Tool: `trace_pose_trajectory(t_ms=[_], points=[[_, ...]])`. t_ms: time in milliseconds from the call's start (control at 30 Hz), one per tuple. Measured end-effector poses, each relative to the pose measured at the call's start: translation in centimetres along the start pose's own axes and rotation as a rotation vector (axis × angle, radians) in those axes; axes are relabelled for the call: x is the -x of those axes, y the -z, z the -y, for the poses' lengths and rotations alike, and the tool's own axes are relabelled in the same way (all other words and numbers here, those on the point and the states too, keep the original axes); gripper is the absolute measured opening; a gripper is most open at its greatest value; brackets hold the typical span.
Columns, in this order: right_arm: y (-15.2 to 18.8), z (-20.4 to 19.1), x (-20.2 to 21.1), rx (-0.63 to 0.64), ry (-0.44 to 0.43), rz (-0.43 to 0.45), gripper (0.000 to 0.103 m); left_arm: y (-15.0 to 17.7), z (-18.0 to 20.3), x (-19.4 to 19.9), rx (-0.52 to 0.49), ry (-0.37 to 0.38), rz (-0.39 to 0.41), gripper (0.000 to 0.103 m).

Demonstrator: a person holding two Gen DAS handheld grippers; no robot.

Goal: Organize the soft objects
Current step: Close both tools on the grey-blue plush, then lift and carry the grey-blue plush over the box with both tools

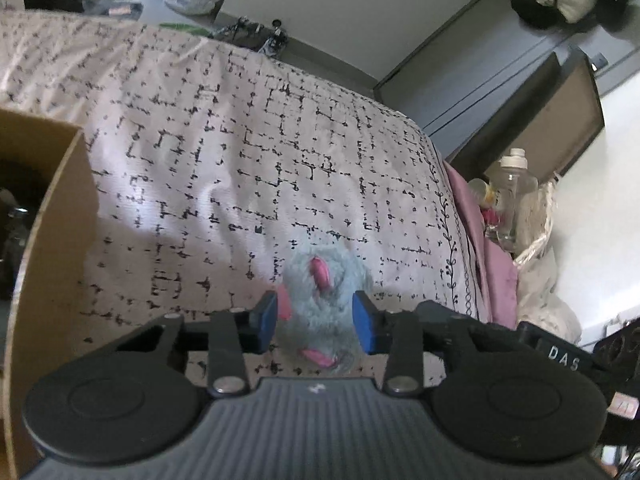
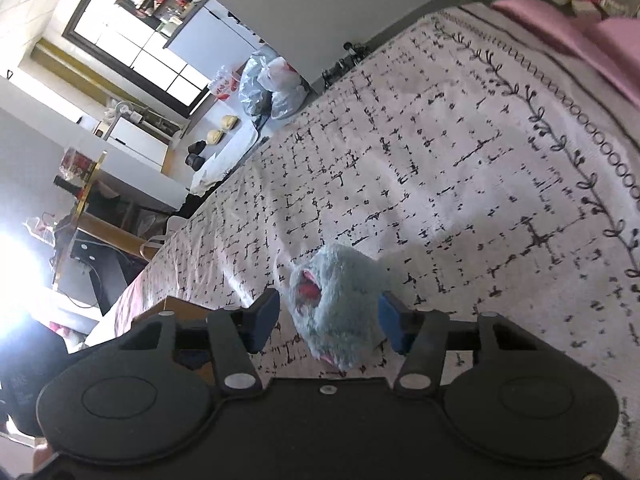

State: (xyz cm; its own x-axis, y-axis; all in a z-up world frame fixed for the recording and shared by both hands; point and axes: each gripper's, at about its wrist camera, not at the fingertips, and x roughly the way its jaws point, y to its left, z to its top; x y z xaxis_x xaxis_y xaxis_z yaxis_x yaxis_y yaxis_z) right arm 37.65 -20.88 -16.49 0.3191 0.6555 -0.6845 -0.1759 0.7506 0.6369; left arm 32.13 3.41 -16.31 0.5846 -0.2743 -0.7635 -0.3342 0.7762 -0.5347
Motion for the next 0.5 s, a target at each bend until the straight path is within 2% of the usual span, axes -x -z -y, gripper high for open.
trace_pose_trajectory(t_ms=[200,267,400,500], points=[[-0.8,-0.1,-2.2,-0.019,0.015,-0.032,0.053,-1.2,-0.7,-2.3,0.047,0.021,-0.036,0.03],[-0.9,-0.2,-2.8,-0.015,0.024,-0.043,0.051,-1.5,-0.7,-3.1,0.036,0.004,-0.041,0.03],[-1.1,0.0,-4.1,-0.025,0.053,-0.066,0.043,-1.7,-1.5,-4.5,0.083,0.015,-0.068,0.029],[-0.9,0.3,-5.0,-0.035,0.082,-0.082,0.043,-1.5,-2.1,-5.6,0.106,0.011,-0.095,0.028]])
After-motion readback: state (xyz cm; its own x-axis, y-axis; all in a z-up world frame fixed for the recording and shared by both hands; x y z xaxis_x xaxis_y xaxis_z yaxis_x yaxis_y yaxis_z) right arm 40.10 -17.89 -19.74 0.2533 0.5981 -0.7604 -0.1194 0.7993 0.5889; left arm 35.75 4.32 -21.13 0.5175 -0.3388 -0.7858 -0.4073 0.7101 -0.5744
